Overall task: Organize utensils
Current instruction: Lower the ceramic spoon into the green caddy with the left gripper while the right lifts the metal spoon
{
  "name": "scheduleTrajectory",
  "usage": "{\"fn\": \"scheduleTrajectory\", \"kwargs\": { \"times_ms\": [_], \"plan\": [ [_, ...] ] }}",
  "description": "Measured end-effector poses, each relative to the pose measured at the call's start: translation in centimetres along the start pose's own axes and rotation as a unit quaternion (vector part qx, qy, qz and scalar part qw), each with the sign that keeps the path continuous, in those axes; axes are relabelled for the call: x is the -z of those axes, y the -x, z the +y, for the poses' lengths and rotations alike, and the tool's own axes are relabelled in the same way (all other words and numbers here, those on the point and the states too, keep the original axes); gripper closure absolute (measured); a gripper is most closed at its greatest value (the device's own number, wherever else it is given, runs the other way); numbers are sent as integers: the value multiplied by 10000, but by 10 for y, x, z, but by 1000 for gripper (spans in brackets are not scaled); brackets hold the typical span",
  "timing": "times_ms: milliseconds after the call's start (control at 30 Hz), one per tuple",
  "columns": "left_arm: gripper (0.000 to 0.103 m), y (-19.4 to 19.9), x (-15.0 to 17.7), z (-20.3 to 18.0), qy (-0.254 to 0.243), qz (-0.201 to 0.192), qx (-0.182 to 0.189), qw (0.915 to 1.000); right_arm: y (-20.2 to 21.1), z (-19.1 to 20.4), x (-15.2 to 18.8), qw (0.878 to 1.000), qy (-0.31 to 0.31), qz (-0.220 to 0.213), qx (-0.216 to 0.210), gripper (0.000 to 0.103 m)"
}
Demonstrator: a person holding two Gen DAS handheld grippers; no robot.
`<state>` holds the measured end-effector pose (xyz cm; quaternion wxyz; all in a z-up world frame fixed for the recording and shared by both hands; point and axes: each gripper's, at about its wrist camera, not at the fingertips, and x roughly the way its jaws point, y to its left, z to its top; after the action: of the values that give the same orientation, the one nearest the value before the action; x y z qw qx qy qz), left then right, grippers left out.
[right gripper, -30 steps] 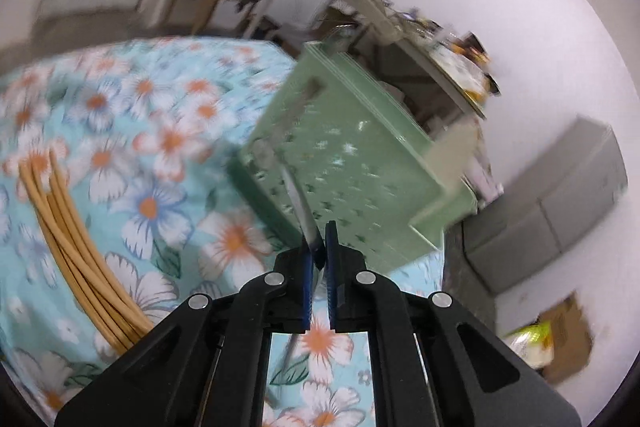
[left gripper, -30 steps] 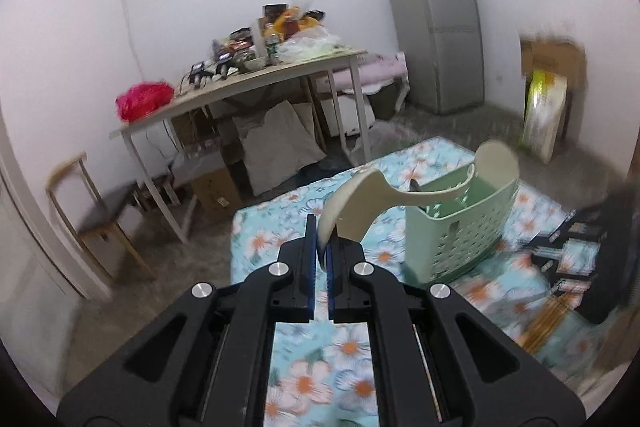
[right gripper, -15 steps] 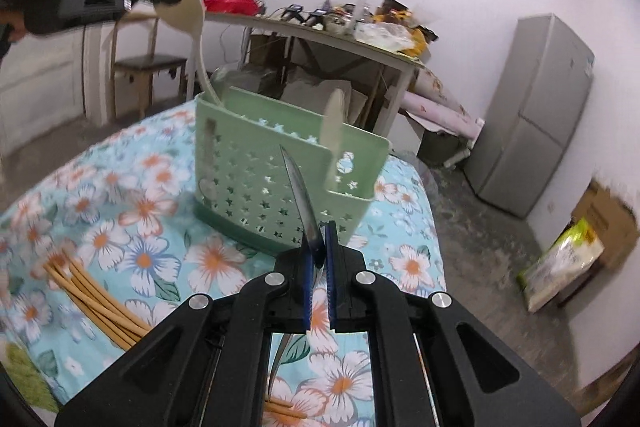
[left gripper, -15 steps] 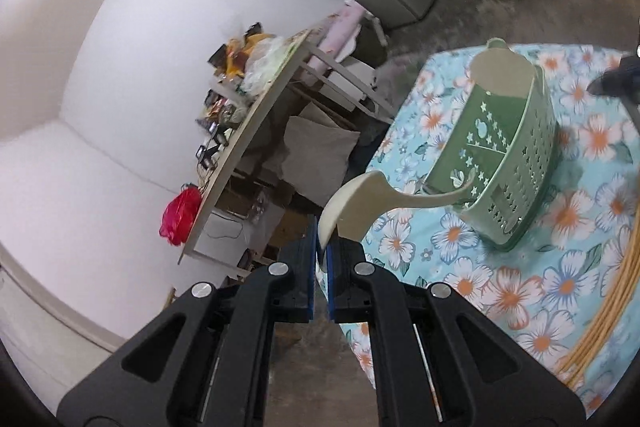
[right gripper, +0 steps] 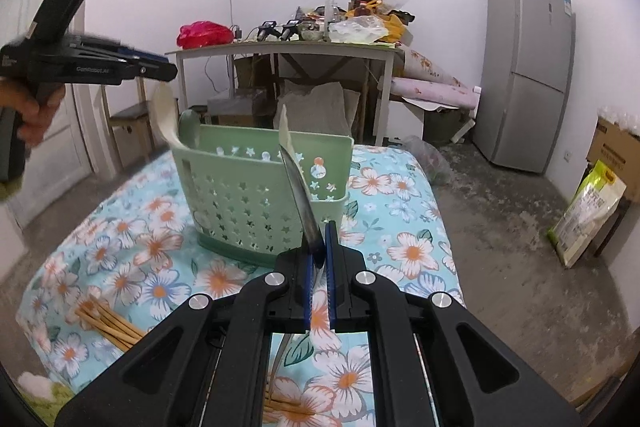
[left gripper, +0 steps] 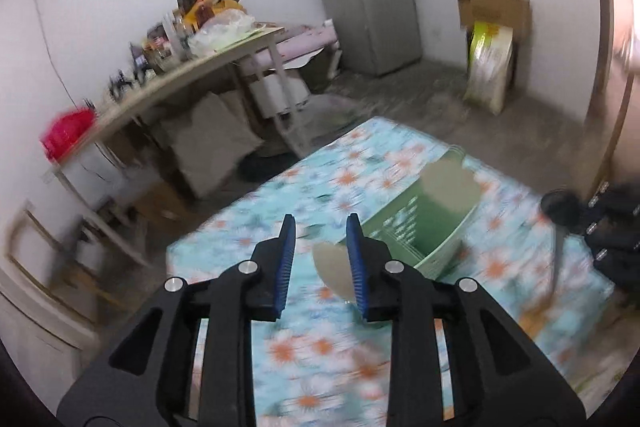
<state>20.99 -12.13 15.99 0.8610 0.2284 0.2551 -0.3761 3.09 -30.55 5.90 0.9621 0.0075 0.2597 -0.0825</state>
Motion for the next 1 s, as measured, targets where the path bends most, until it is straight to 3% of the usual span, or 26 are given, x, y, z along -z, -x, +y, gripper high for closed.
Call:
{"fn": "scheduleTrajectory", "kwargs": {
  "times_ms": [100,300,433,633,800,1000],
  "plan": [
    [76,3,6,11,490,-238,179,9984,2,-3,-1,9999,-103,-31,-12,97],
    [55,31,24,45,1511,-813,505,9839,5,-13,-5,9991,-399,-107,-112,97],
    [37,37,49,57,2023,-824,682,9735,9,-31,-24,9951,-822,-408,-360,97],
    [24,34,100,55,2619,-590,608,9614,10,-55,-69,9812,-1250,-1140,-934,97],
    [18,37,126,42,2671,-542,347,9615,-8,-64,-91,9756,-1387,-1341,-1047,97],
    [14,45,137,29,2572,-616,306,9639,-16,-70,-106,9747,-1335,-1577,-857,97]
  ]
}}
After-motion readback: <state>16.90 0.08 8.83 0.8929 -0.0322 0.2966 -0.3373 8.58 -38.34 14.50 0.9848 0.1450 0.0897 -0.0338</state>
